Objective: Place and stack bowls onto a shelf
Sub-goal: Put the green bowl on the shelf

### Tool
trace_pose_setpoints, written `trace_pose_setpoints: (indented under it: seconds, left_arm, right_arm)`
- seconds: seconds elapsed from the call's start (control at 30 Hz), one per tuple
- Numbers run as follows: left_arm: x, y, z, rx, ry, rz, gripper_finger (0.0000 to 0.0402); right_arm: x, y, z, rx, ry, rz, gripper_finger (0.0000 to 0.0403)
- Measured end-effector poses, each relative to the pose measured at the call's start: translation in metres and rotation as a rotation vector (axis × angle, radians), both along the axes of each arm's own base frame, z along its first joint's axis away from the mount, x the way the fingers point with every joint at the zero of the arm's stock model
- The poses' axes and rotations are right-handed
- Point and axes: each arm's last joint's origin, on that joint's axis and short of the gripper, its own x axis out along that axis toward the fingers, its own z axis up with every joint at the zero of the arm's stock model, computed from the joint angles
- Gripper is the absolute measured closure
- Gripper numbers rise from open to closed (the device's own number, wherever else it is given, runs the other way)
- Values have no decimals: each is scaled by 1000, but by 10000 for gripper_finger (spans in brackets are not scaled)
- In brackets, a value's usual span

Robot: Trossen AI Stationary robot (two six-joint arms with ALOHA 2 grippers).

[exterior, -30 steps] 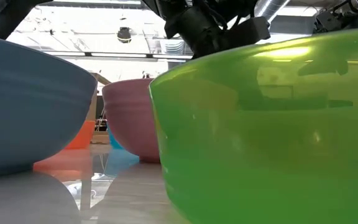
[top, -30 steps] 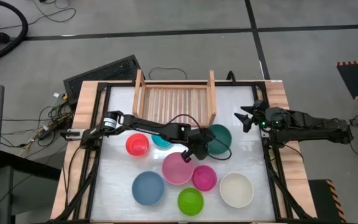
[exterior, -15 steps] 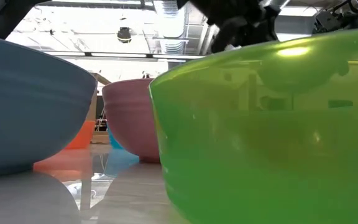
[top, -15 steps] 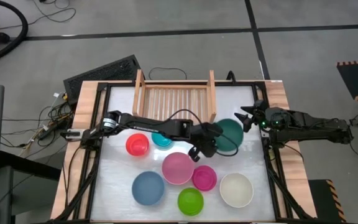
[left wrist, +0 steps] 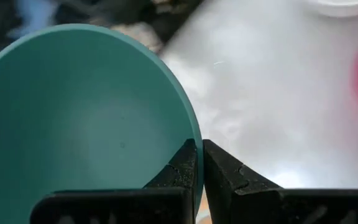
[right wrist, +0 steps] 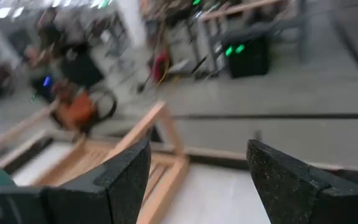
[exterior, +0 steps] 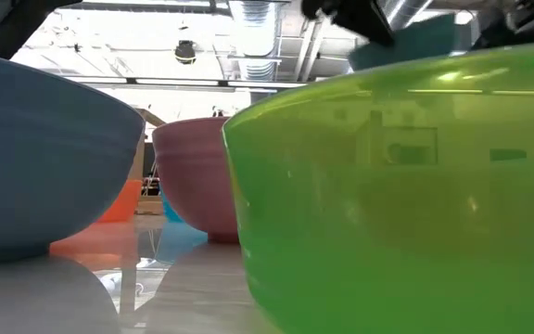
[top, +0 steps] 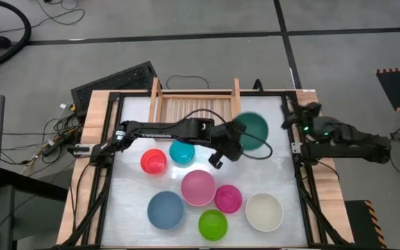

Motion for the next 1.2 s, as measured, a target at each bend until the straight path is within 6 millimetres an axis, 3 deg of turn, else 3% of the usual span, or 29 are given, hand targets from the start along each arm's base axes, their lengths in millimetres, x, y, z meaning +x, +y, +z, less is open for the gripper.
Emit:
trace_pose_setpoints:
  seconds: [0.1,0.2,0.33,0.43,0.57,0.73,0.9,1.07,1.2]
  left_arm:
    - [-10,15,27,-20,-113,155,401]
    - [-28,42,44,-72,-140,339,401]
    - [-54,88,51,-190,-106,583,401]
    - [-69,113,50,-314,-54,665,401]
    - [-67,124,21,-428,54,627,401]
    - [-49,109,-26,-407,104,563,401]
    - [-47,105,-71,-395,161,586,401]
    - [-49,116,-90,-405,145,626,401]
    - [-43,119,-92,-426,89,571,401]
  right_arm:
    - [-19,1,11,-15,-52,-48,110]
    - [-35,2,17,-19,-105,-50,110]
    - [-47,3,14,-19,-141,-48,110]
    - [-52,3,11,-2,-162,-51,110]
    - [-52,4,8,15,-151,-53,110]
    - [-51,3,7,18,-137,-51,110]
    - [-51,3,7,18,-137,-50,110]
    - [-51,3,7,18,-136,-50,110]
    - [-51,3,7,18,-136,-50,110]
